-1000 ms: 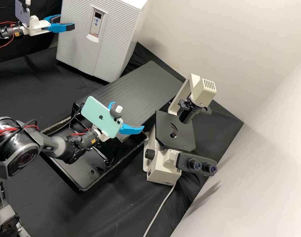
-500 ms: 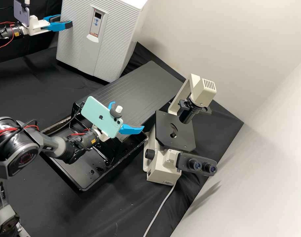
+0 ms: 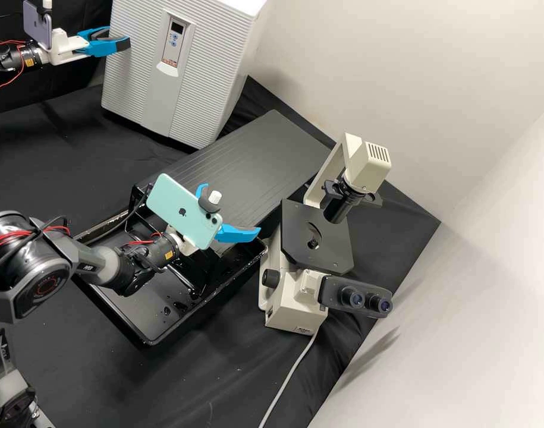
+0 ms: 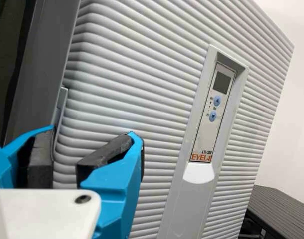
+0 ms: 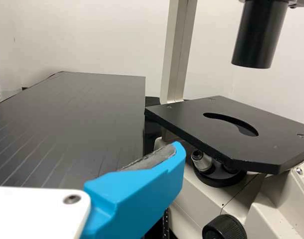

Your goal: Open the incubator door

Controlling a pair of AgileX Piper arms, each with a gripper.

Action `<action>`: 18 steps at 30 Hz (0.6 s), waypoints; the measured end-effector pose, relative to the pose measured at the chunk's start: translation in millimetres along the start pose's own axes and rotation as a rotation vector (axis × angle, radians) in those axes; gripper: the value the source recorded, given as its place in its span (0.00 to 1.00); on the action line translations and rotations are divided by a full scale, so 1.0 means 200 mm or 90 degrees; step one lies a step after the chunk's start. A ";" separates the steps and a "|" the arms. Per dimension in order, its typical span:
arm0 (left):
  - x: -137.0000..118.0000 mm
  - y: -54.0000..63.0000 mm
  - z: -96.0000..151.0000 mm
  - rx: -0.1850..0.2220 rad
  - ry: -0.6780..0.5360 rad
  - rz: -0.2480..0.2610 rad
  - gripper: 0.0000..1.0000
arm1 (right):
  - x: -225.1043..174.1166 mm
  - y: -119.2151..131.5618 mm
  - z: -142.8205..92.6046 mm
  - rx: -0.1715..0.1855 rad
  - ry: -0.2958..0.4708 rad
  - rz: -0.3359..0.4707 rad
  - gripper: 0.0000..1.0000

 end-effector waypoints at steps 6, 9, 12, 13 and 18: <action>0.00 0.00 0.00 0.000 0.000 0.000 0.00 | 0.00 0.00 0.00 0.000 0.000 0.000 1.00; 0.00 0.00 0.00 0.000 0.001 -0.001 0.00 | 0.00 0.00 0.00 0.000 0.000 0.000 1.00; -0.01 -0.01 0.00 -0.001 0.000 0.001 0.00 | 0.00 0.00 0.00 0.000 0.000 0.000 1.00; -0.01 0.00 0.00 0.000 -0.001 0.001 0.00 | 0.00 0.00 0.00 0.000 0.000 0.000 1.00; -0.03 0.00 0.01 -0.001 -0.001 0.000 0.00 | 0.00 0.00 0.00 0.000 0.000 0.000 1.00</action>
